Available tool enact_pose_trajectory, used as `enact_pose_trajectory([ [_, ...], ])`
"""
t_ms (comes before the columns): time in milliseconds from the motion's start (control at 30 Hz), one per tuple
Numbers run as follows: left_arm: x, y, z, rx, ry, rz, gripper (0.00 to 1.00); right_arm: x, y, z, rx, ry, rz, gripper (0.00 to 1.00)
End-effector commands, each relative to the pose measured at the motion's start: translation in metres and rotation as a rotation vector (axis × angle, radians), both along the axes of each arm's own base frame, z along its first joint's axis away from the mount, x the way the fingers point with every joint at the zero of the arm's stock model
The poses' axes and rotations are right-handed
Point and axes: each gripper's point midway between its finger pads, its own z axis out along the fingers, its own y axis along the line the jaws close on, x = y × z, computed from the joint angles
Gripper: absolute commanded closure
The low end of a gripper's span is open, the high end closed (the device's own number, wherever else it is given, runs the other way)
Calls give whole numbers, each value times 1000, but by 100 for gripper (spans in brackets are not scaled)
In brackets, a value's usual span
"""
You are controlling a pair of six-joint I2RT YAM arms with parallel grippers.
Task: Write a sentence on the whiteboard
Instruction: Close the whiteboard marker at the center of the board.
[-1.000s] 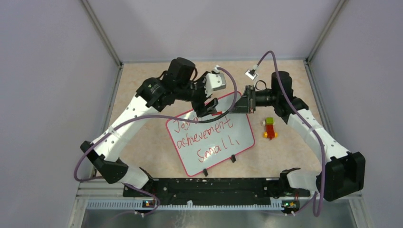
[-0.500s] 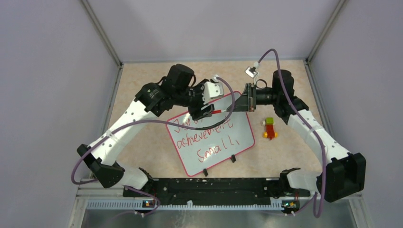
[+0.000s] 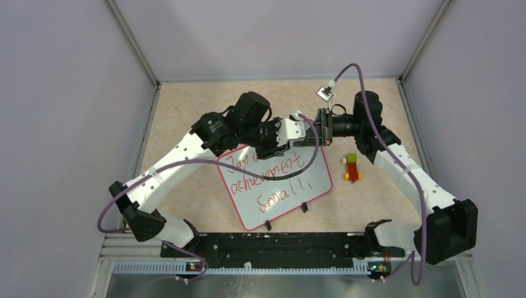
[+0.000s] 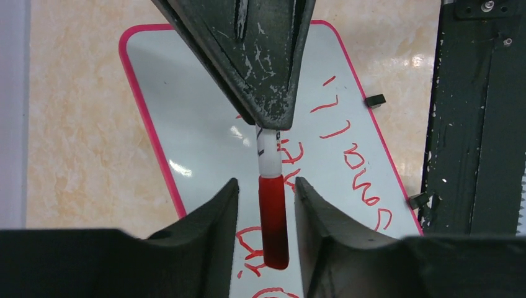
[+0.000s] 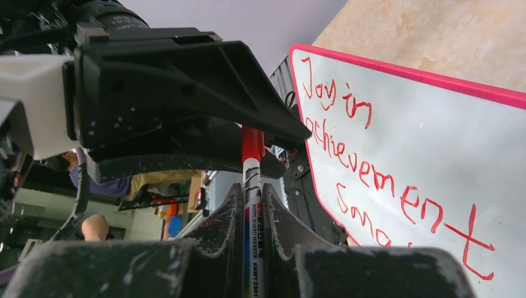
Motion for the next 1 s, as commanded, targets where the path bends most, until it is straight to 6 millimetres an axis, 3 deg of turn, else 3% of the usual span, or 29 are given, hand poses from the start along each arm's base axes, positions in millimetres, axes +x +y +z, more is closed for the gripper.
enact_pose_trajectory([
  [0, 1, -7, -1, 10, -37, -13, 62, -8, 3, 14, 32, -54, 32, 100],
  [100, -2, -13, 2, 2, -48, -22, 83, -9, 5, 12, 30, -51, 35, 100],
  [200, -3, -21, 8, -21, -52, -27, 96, -11, 9, 10, 27, -46, 46, 100],
  [500, -3, -42, 32, -104, -35, -33, 100, -20, 26, 3, 14, -36, 96, 100],
  [700, -7, -54, 33, -129, 1, -59, 100, -23, 33, 7, 16, -52, 121, 100],
  [967, 0, -43, 41, -151, 2, 4, 100, -26, 31, 11, 18, -83, 123, 100],
])
